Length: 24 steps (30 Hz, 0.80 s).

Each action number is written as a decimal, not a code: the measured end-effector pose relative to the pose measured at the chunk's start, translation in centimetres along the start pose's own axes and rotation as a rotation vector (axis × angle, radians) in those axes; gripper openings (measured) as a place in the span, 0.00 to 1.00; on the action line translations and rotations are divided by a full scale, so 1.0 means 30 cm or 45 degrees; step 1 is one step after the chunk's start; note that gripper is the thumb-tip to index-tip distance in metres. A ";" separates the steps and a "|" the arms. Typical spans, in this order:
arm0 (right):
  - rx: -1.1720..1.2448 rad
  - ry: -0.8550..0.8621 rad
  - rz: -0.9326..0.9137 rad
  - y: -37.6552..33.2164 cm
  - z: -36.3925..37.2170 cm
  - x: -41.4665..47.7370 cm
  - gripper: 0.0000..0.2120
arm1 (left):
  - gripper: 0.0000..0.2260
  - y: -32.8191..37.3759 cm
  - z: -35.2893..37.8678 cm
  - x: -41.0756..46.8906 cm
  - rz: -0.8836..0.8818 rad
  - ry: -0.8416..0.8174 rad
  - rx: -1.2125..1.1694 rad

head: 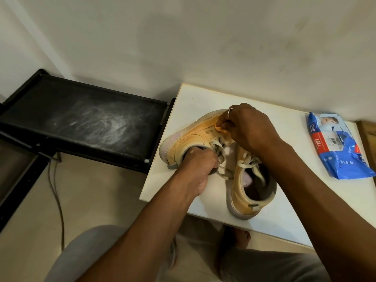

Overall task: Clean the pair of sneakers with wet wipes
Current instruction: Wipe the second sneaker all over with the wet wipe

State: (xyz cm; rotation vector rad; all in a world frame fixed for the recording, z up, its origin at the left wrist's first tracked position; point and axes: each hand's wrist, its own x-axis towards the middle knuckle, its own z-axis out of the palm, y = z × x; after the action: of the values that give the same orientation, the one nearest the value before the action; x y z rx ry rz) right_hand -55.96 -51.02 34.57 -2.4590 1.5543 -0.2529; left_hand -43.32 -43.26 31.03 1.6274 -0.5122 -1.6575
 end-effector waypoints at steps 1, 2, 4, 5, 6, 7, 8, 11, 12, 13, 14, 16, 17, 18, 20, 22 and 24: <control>-0.010 0.014 -0.002 0.003 0.002 0.001 0.09 | 0.13 0.000 0.001 0.001 0.001 -0.007 -0.013; 0.008 0.016 -0.006 0.001 0.004 0.003 0.09 | 0.14 0.001 0.002 -0.002 0.001 -0.014 -0.021; 0.133 -0.011 0.002 -0.016 0.008 0.006 0.09 | 0.18 0.003 0.004 -0.007 -0.002 -0.022 -0.015; 0.191 -0.032 -0.008 -0.028 0.008 0.005 0.09 | 0.21 0.002 0.004 -0.005 -0.009 -0.019 -0.003; 0.224 -0.046 -0.030 -0.042 0.006 0.002 0.09 | 0.22 0.000 0.005 -0.003 -0.015 -0.014 0.016; 0.251 -0.055 -0.054 -0.055 0.003 -0.001 0.09 | 0.22 -0.003 0.005 -0.001 -0.016 -0.006 0.035; 0.293 -0.064 -0.071 -0.067 -0.002 -0.004 0.09 | 0.21 -0.006 0.004 0.002 -0.016 0.003 0.051; 0.367 -0.105 -0.109 -0.082 -0.001 -0.004 0.08 | 0.17 -0.004 0.003 0.000 -0.013 0.018 0.065; 0.315 -0.100 -0.111 -0.078 0.007 0.000 0.08 | 0.16 -0.003 0.003 -0.001 -0.005 0.013 0.064; 0.243 -0.083 -0.100 -0.069 0.016 0.006 0.08 | 0.16 -0.002 0.003 -0.002 0.007 0.007 0.056; 0.168 -0.061 -0.081 -0.057 0.021 0.009 0.09 | 0.17 -0.002 0.002 -0.001 0.015 0.006 0.043; 0.069 -0.016 -0.036 -0.033 0.021 0.010 0.09 | 0.19 -0.002 -0.001 0.002 0.024 -0.002 0.002; 0.054 0.003 -0.011 -0.021 0.018 0.010 0.09 | 0.18 -0.002 -0.003 0.005 0.029 -0.012 -0.021; 0.066 0.007 0.015 -0.012 0.013 0.007 0.08 | 0.17 0.000 -0.003 0.006 0.029 -0.019 -0.036; 0.192 -0.024 0.085 -0.003 0.008 0.001 0.06 | 0.15 0.001 -0.004 0.008 0.013 -0.020 -0.051; 0.335 -0.047 0.134 -0.002 0.003 -0.004 0.07 | 0.14 0.001 -0.005 0.009 -0.005 -0.021 -0.053; 0.380 -0.030 0.152 -0.002 0.002 -0.007 0.10 | 0.13 0.000 -0.004 0.010 -0.009 -0.024 -0.052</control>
State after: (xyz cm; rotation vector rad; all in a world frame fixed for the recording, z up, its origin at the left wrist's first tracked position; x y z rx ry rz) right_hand -56.00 -50.80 34.53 -2.1270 1.5231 -0.4019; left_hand -43.18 -43.45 30.80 1.5870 -0.4798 -1.6792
